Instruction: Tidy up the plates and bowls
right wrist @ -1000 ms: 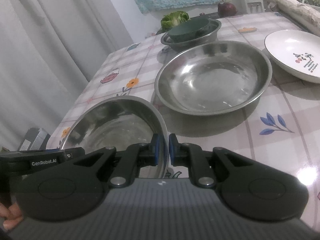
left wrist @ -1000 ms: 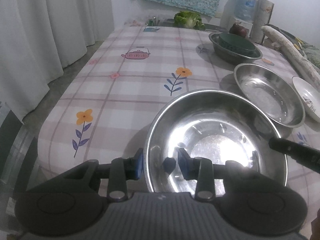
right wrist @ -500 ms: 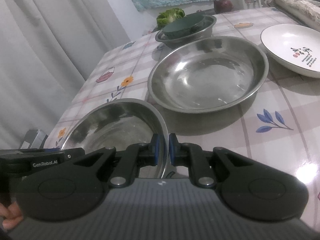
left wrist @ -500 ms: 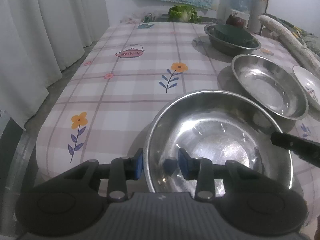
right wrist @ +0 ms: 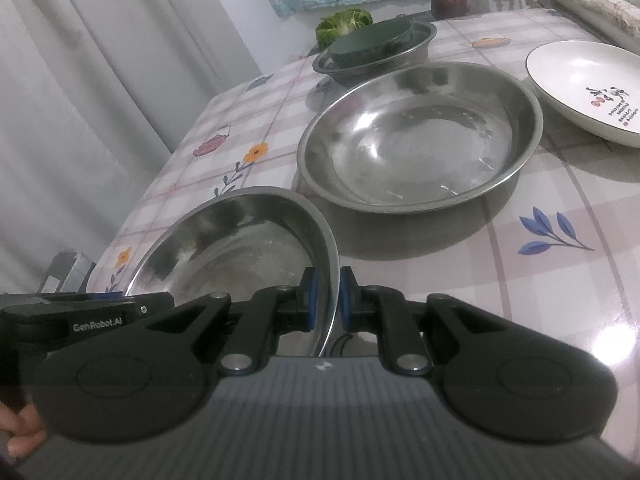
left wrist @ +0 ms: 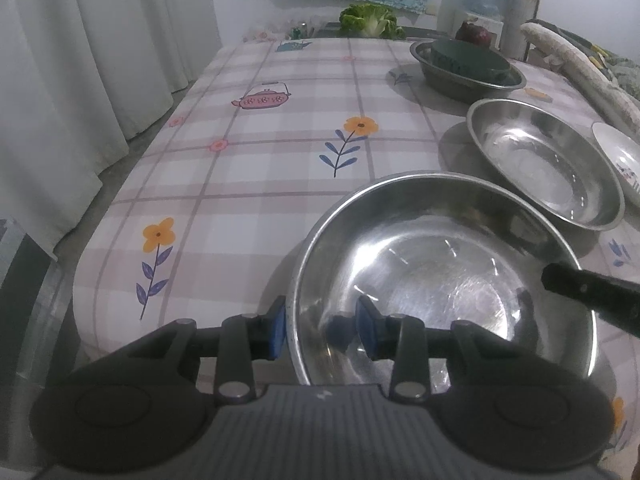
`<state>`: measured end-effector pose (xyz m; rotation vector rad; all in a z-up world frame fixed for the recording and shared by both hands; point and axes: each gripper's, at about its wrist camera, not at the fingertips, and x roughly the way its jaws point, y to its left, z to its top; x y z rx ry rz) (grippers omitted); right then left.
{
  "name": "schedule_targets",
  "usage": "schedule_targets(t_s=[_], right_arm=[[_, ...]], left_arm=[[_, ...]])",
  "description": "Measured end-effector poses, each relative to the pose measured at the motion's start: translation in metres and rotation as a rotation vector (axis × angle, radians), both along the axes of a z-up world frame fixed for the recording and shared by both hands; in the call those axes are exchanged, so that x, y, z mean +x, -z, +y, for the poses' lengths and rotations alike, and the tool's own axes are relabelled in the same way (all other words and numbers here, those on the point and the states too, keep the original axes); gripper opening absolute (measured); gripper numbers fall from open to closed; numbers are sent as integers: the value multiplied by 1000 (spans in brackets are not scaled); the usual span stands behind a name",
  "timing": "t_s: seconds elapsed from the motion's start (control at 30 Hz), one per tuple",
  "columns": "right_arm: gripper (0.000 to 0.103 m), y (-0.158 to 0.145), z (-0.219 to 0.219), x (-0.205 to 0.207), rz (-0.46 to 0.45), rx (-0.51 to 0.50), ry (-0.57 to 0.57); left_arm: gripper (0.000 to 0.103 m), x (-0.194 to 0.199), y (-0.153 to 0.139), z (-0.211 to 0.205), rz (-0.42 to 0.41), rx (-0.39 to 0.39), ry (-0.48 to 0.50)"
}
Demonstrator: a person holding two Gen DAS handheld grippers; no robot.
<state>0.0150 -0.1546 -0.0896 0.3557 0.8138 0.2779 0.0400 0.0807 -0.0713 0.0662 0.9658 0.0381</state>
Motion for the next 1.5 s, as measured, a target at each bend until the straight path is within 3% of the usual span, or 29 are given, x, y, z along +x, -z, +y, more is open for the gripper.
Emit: schedule_targets(t_s=[1.5], right_arm=[[13,-7,0,-6,-35,-26,1]], left_arm=[[43,-4,-3,-4,-13,-4,10]])
